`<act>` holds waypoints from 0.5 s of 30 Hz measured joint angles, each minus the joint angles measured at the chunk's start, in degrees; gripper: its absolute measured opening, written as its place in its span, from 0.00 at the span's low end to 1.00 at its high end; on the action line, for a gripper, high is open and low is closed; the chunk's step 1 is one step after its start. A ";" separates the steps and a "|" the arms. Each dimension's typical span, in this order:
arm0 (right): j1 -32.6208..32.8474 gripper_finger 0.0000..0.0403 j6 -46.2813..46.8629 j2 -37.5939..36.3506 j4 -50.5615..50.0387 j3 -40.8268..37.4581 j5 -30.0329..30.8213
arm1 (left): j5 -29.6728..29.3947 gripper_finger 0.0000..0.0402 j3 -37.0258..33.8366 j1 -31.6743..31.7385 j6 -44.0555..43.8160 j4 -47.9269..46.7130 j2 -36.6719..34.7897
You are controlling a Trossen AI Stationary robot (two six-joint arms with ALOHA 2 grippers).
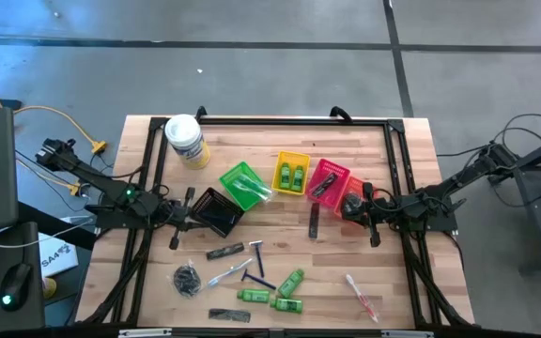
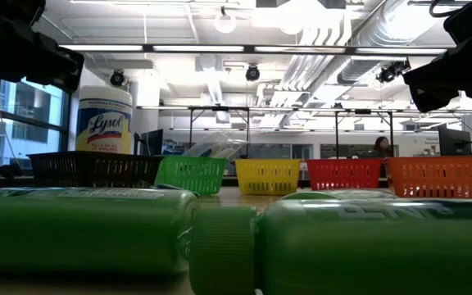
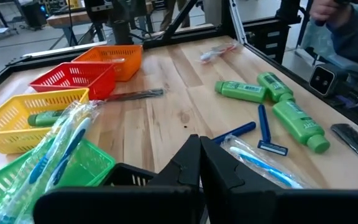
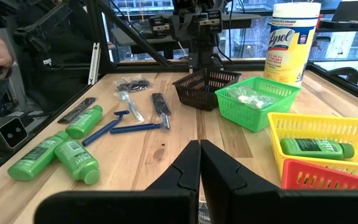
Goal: Pick & Place Travel size toiletries
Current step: Put the blue razor into the black bin
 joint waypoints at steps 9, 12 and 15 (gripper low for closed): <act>-0.01 0.01 0.00 0.00 0.00 0.00 -0.01 | 0.02 0.00 0.02 0.00 -0.15 -0.37 0.00; -0.01 0.01 0.02 0.00 0.00 0.00 -0.01 | 0.02 0.00 0.04 0.00 -0.09 -0.91 0.00; -0.02 0.01 0.00 0.00 0.00 0.00 -0.02 | -0.44 0.00 0.06 0.00 0.03 -1.03 0.00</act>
